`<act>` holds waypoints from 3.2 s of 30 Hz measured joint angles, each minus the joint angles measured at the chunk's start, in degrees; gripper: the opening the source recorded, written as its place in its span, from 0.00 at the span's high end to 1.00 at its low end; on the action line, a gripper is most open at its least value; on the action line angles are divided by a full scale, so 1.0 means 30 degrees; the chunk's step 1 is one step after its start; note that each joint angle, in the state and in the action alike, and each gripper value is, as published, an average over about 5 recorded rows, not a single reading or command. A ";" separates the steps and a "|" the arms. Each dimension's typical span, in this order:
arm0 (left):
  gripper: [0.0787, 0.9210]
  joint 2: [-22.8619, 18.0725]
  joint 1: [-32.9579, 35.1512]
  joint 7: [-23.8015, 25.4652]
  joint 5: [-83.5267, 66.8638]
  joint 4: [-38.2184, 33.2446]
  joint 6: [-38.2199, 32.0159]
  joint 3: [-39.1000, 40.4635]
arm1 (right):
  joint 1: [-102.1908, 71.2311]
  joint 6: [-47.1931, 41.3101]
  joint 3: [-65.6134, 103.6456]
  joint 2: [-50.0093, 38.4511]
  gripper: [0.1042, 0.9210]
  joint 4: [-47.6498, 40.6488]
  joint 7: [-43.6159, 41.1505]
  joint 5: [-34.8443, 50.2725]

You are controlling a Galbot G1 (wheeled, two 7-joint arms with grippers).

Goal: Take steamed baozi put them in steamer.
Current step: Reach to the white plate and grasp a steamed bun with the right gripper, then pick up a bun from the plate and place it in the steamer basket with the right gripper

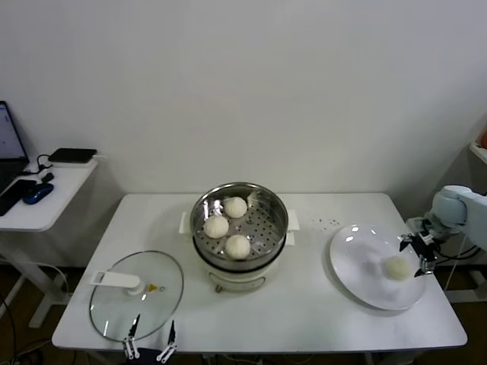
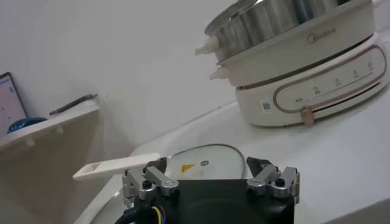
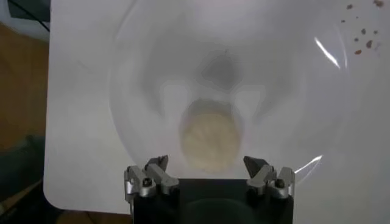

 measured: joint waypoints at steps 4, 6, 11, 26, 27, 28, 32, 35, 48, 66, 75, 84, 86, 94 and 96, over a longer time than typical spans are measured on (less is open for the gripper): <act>0.12 -0.0001 -0.0055 -0.0013 0.0009 0.0081 0.0004 -0.0030 | -0.1023 0.0213 0.1029 0.0283 0.12 -0.0691 0.0034 -0.0365; 0.12 -0.0001 -0.0086 -0.0024 0.0013 0.0117 0.0011 -0.0059 | -0.1449 0.0294 0.1477 0.0432 0.12 -0.0978 0.0060 -0.0484; 0.12 -0.0001 -0.0122 -0.0080 0.0017 0.0154 0.0028 -0.0102 | -0.2271 0.0465 0.2309 0.0741 0.12 -0.1466 0.0095 -0.0744; 0.12 -0.0034 -0.0123 -0.0159 0.0057 0.0107 0.0047 -0.0055 | -0.3013 0.0741 0.3360 0.0855 0.29 -0.1789 0.0122 -0.1091; 0.12 -0.0034 -0.0095 -0.0168 0.0058 0.0090 0.0042 -0.0057 | -0.3013 0.0729 0.3378 0.0845 0.30 -0.1769 0.0115 -0.1094; 0.12 -0.0034 -0.0065 -0.0174 0.0060 0.0069 0.0038 -0.0059 | -0.3005 0.0715 0.3393 0.0831 0.31 -0.1741 0.0106 -0.1090; 0.12 -0.0034 0.0029 -0.0170 0.0065 -0.0077 0.0045 -0.0059 | -0.2633 0.0581 0.3109 0.0745 0.32 -0.1435 0.0053 -0.0897; 0.12 -0.0029 0.0064 -0.0152 0.0064 -0.0203 0.0078 -0.0049 | -0.1665 0.0367 0.2206 0.0767 0.32 -0.0895 0.0044 -0.0321; 0.12 0.0039 -0.0077 -0.0071 0.0010 -0.0456 0.0098 0.0063 | 0.6455 -0.1370 -0.4319 0.2576 0.31 0.2896 -0.0242 0.5718; 0.12 0.0185 -0.0039 0.0109 0.0006 -0.0895 0.0132 0.0175 | 1.1991 -0.4640 -0.5545 0.7624 0.31 0.5996 0.0484 1.2492; 0.12 0.0252 -0.0196 0.0268 -0.0071 -0.0803 0.0164 0.0081 | 1.0664 -0.5794 -0.4615 0.9743 0.31 0.5874 0.1464 1.2899; 0.12 0.0257 -0.0438 0.0251 -0.0094 -0.0466 0.0094 0.0052 | 0.8548 -0.6424 -0.3934 1.0865 0.31 0.5225 0.2220 1.2125; 0.12 0.0257 -0.0468 0.0239 -0.0094 -0.0422 0.0071 0.0031 | 0.8064 -0.6510 -0.3748 1.1063 0.31 0.5032 0.2357 1.1873; 0.12 0.0256 -0.0477 0.0165 -0.0137 -0.0288 0.0037 -0.0107 | 0.6192 -0.6651 -0.2928 1.1790 0.31 0.4034 0.2624 1.0734; 0.12 0.0251 -0.0471 0.0149 -0.0159 -0.0267 0.0030 -0.0123 | 0.5822 -0.6678 -0.2780 1.1933 0.31 0.3795 0.2663 1.0498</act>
